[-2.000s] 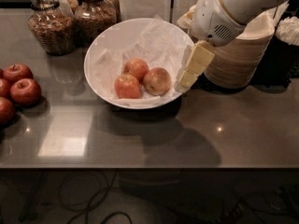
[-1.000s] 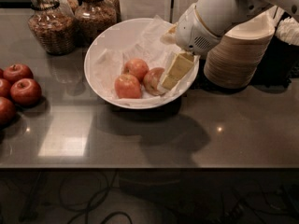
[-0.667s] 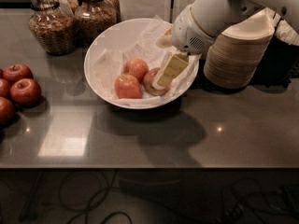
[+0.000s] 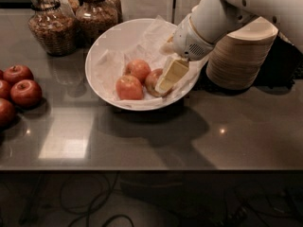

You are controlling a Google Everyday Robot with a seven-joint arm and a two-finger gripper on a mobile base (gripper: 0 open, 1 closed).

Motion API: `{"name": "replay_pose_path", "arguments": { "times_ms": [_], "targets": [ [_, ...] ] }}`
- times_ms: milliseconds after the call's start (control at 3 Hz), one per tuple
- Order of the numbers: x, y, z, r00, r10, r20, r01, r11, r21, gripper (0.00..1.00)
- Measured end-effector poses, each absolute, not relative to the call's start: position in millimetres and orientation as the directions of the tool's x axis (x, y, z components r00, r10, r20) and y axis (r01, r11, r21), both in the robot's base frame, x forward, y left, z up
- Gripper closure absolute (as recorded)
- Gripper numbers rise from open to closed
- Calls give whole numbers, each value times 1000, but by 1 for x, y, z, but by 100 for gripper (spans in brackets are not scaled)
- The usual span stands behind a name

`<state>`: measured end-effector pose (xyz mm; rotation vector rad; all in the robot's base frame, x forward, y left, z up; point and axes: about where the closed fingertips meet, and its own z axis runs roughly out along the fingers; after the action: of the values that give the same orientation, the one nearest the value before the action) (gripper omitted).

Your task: Pick apple from white bowl

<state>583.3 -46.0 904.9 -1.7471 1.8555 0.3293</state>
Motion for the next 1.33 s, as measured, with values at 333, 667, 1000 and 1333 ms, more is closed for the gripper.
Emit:
{"name": "replay_pose_path", "arguments": {
  "times_ms": [333, 667, 1000, 1333],
  "targets": [
    [589, -47, 889, -15, -838, -546, -977, 129, -171, 25],
    [591, -46, 878, -28, -840, -542, -981, 128, -147, 25],
    [591, -45, 873, -36, -841, -541, -982, 129, -135, 27],
    [590, -44, 867, -46, -842, -538, -984, 131, -121, 27]
  ]
}}
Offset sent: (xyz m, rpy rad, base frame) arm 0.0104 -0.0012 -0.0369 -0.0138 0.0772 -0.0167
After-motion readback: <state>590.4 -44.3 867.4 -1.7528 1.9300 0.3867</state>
